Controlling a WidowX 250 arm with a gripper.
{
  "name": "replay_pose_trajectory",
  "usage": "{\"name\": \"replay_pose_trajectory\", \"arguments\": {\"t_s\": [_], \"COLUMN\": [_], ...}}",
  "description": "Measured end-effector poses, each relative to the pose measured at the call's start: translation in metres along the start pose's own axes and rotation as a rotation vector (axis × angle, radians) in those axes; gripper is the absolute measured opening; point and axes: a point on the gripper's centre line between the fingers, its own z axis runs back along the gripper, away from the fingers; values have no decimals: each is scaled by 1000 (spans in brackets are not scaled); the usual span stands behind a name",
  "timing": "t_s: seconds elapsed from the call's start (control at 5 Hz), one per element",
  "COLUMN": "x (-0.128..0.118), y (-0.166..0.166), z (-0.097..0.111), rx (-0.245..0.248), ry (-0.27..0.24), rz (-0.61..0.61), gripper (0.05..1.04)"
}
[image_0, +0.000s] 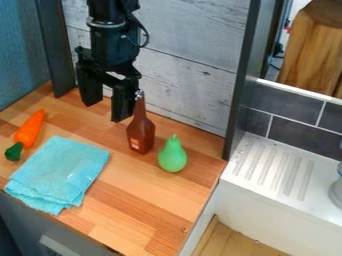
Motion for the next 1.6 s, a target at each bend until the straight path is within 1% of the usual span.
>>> {"name": "replay_pose_trajectory", "arguments": {"t_s": [0.2,0.4,0.6,0.8,1.0,1.2,1.4,1.6], "x": [-1,19,32,46,55,58,62,66], "y": [-1,6,13,12,12,11,5,1], "z": [-8,2,1,-7,-13,-18,-19,-25], "rx": [-8,9,26,44,57,45,41,23], "ry": [28,-20,-3,28,51,58,45,16], "rz": [-1,14,32,22,27,30,24,33], "gripper": [1000,1000,1000,1000,1000,948,698,449]}}
